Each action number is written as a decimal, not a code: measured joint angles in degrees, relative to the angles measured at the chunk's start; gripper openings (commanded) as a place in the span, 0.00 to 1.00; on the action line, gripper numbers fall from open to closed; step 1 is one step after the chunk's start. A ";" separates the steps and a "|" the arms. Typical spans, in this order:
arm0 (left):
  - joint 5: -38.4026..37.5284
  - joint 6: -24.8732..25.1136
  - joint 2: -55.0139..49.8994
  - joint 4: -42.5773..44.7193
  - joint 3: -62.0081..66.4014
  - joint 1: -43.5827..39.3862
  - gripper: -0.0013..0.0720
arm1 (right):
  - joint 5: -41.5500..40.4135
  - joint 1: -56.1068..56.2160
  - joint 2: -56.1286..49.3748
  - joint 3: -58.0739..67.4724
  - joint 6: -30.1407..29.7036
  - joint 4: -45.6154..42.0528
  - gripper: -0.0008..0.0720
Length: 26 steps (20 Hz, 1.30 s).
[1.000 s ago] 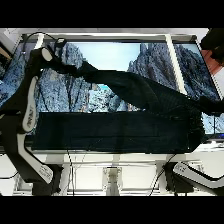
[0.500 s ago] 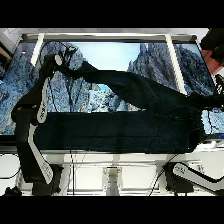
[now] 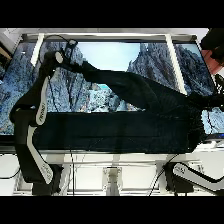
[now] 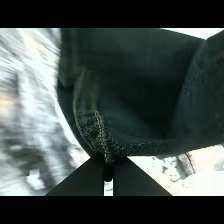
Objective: Fold the clothes and pants, and hang the long-sleeved shirts on hangers.
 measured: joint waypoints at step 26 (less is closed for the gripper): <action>-32.81 -22.05 27.02 20.09 -1.07 12.24 0.05 | -8.15 0.37 -10.08 6.47 4.11 -9.62 0.59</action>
